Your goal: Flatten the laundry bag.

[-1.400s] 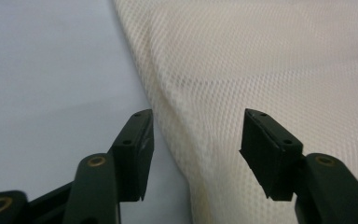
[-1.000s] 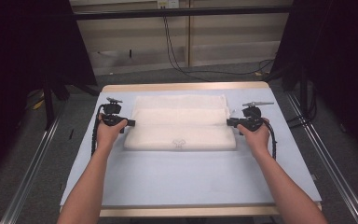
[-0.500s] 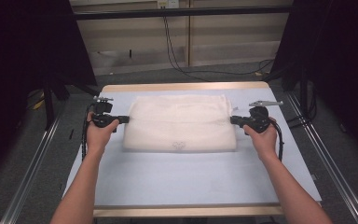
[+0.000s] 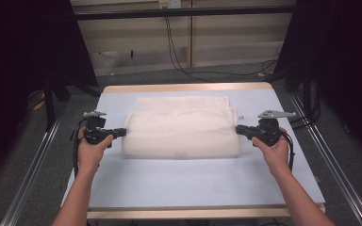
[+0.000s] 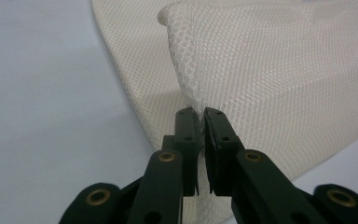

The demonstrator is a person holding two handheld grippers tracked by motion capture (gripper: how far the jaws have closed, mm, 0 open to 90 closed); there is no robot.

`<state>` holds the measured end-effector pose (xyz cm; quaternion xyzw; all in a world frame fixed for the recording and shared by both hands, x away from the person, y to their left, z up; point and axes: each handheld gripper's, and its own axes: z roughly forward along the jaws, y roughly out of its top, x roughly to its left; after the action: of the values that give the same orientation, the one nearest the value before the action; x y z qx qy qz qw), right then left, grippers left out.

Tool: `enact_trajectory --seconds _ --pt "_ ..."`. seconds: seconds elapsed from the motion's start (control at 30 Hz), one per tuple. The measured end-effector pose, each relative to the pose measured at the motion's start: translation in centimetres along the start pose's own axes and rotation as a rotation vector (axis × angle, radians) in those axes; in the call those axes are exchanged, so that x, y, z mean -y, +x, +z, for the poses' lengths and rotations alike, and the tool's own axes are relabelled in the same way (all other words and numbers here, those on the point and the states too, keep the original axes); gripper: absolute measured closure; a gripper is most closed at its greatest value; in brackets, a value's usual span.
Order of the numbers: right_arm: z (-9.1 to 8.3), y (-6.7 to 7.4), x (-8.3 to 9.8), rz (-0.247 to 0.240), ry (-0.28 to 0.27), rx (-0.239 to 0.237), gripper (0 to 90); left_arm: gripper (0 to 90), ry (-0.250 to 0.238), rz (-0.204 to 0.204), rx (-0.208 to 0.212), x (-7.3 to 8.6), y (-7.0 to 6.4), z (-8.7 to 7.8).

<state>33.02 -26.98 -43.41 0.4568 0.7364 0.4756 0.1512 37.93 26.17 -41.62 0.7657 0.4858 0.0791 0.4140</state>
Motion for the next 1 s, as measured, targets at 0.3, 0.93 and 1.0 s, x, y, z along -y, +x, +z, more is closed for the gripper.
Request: enact_trajectory --seconds 0.3,0.93,1.0 --pt "-1.0 0.8 1.9 -0.001 0.025 -0.028 84.3 84.6 0.018 -0.005 0.005 1.8 -0.8 -0.6" --pt "-2.1 2.3 4.5 -0.021 0.076 -0.05 83.8 84.3 0.048 -0.015 0.021 5.3 -1.3 -1.5" --pt "-2.1 2.4 4.7 -0.025 0.079 -0.052 83.8 84.2 0.042 -0.026 0.031 5.6 -1.3 -1.5"
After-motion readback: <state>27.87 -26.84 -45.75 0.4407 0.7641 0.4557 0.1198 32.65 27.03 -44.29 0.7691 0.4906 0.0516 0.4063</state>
